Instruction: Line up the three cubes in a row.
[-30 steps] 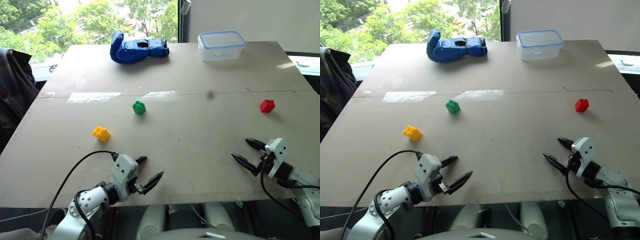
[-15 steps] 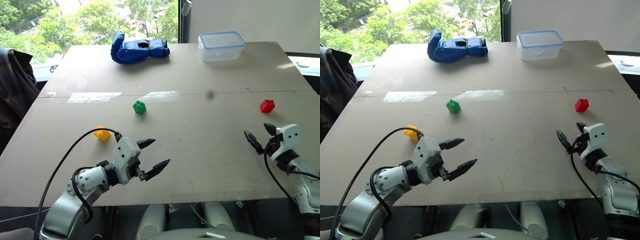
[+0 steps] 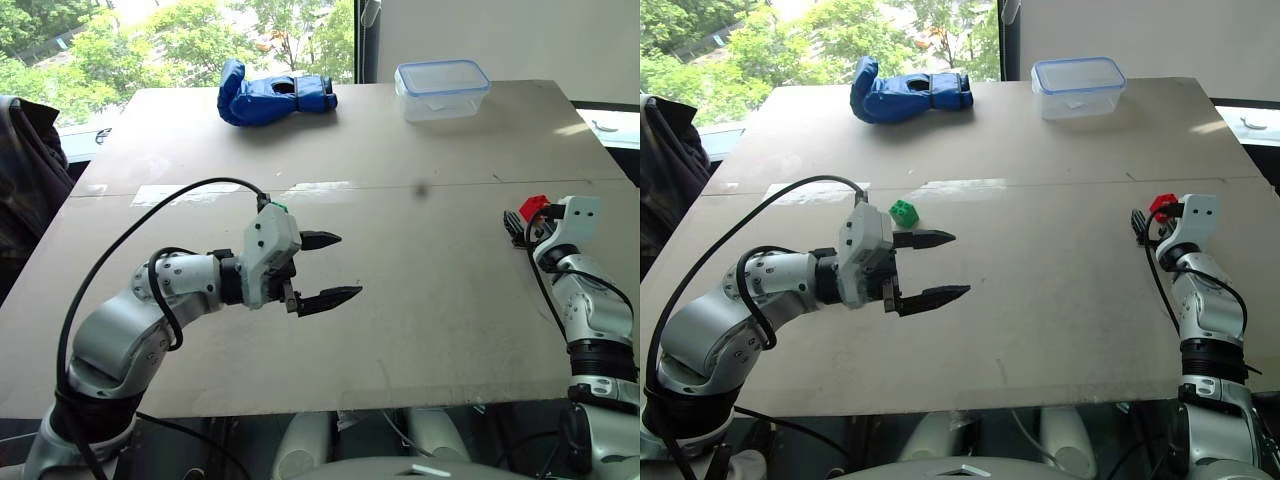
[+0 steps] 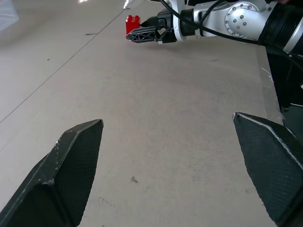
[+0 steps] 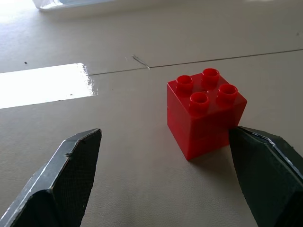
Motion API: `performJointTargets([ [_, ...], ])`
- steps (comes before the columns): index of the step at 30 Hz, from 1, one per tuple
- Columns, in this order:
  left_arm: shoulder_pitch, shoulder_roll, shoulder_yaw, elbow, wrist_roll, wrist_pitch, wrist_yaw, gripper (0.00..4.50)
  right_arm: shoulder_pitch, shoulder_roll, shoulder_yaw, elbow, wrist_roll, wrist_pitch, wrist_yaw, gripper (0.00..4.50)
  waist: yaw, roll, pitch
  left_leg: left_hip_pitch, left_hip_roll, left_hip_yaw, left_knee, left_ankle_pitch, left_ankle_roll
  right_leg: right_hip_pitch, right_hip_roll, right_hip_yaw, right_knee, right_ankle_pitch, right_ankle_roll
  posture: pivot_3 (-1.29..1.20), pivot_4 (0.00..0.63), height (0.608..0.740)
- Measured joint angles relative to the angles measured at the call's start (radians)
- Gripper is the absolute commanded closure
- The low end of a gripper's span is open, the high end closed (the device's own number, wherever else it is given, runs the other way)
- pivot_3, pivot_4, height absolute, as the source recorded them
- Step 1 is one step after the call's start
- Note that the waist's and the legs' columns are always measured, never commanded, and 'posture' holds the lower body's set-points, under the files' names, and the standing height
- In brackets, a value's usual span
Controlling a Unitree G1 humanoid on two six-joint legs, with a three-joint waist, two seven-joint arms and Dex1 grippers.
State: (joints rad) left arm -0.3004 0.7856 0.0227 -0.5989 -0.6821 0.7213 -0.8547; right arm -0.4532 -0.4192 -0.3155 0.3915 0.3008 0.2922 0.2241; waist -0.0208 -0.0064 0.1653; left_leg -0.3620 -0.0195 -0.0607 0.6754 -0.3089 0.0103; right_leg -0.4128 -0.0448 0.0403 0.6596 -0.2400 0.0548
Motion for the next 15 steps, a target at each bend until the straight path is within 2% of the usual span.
performJointTargets([
  [10,-0.033,-0.005,0.007,-0.001,-0.027,0.02,0.03,0.0,-0.08,-0.031,-0.014,0.152,-0.03,-0.079,-0.016,0.09,-0.016,0.0,0.0,0.0,0.0,0.0,0.0,0.0,0.0,0.0,0.0,0.001,0.001,0.0,0.0,0.0,0.15,0.74],
  [15,-0.03,-0.009,0.005,-0.012,-0.027,0.02,0.037,0.0,-0.145,-0.066,-0.013,0.28,-0.037,-0.125,0.041,0.09,-0.023,0.0,0.0,0.001,0.0,0.001,0.0,0.0,0.0,0.0,0.0,0.001,0.001,0.0,0.0,0.0,0.15,0.74],
])
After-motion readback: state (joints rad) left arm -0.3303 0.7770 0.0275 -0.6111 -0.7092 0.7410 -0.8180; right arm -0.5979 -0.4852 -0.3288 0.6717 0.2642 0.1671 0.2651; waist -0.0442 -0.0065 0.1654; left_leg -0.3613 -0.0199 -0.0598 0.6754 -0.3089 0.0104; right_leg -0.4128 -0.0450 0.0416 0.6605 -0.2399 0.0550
